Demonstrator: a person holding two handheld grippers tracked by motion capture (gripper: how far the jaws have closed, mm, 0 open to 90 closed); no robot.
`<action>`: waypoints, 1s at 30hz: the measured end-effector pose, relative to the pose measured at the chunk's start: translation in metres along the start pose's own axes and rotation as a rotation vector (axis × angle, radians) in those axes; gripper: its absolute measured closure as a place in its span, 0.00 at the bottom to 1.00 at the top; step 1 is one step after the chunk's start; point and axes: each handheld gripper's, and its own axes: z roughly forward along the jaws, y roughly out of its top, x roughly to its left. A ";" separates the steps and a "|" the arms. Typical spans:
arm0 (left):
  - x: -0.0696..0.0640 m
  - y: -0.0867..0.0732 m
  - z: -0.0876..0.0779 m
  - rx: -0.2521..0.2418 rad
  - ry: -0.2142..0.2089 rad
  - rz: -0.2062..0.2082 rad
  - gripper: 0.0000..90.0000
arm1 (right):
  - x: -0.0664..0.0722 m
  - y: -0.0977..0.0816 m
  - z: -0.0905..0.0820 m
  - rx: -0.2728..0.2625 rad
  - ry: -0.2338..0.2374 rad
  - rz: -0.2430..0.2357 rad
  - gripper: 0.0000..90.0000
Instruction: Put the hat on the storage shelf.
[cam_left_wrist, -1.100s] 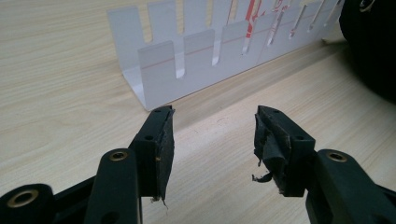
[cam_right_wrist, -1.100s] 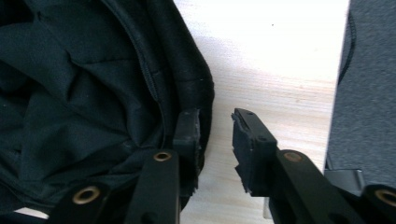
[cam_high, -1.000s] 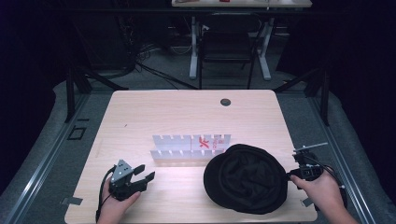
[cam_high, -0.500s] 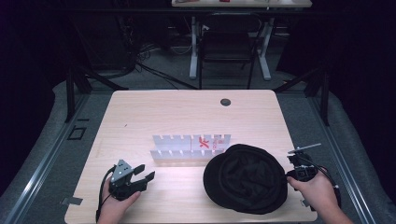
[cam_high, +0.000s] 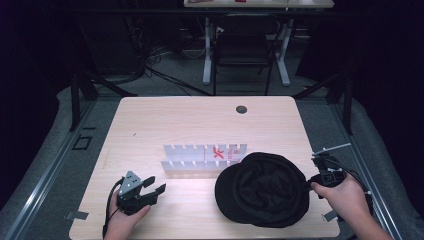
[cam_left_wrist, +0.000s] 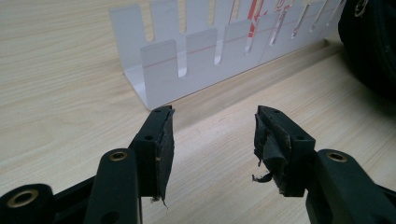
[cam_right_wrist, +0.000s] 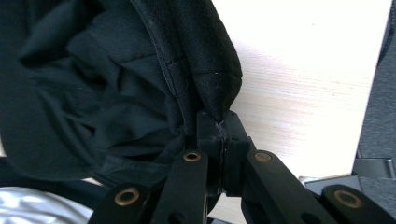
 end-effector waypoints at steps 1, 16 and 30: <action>0.000 0.000 0.000 0.000 0.000 0.000 0.53 | 0.000 0.000 0.000 0.000 0.000 0.000 0.99; -0.001 0.000 0.001 0.002 0.001 -0.003 0.53 | 0.035 0.013 -0.046 -0.005 0.145 -0.043 1.00; -0.003 0.000 0.002 0.010 -0.006 0.008 0.53 | 0.064 0.025 -0.084 -0.019 0.120 -0.096 0.99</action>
